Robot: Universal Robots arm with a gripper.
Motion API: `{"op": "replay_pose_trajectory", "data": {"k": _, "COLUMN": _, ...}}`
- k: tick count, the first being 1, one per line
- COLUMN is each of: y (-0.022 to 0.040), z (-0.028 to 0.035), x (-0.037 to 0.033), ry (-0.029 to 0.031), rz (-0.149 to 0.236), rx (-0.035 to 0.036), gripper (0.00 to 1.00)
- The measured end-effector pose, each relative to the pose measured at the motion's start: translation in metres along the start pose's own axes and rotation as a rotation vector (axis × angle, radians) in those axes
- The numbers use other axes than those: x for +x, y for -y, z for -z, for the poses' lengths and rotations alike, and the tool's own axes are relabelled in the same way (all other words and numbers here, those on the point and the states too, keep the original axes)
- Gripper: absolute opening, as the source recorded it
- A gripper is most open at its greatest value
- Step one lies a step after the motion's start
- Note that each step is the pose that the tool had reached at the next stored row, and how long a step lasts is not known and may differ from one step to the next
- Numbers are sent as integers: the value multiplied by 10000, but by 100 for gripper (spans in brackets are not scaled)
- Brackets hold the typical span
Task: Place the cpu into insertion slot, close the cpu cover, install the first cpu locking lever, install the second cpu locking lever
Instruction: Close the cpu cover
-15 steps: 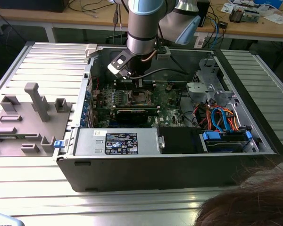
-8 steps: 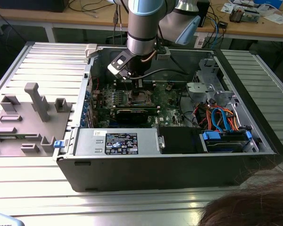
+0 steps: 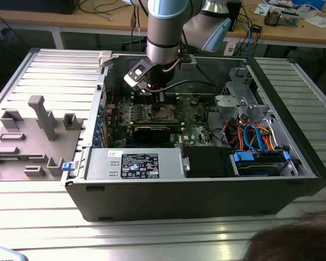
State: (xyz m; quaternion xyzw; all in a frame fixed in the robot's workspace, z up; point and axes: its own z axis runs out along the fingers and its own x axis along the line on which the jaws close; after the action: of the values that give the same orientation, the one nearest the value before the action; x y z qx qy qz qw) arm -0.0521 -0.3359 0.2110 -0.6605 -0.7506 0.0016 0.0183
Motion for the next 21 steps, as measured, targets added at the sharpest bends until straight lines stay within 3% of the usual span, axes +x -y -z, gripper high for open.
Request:
{"op": "replay_pose_trajectory", "data": {"k": 14, "y": 59, "z": -52, "x": 6, "ry": 1, "rz": 1, "rx": 2, "gripper": 11}}
{"op": "replay_pose_trajectory", "data": {"k": 21, "y": -107, "z": -40, "x": -14, "ry": 14, "rz": 1, "rx": 6, "gripper": 11}}
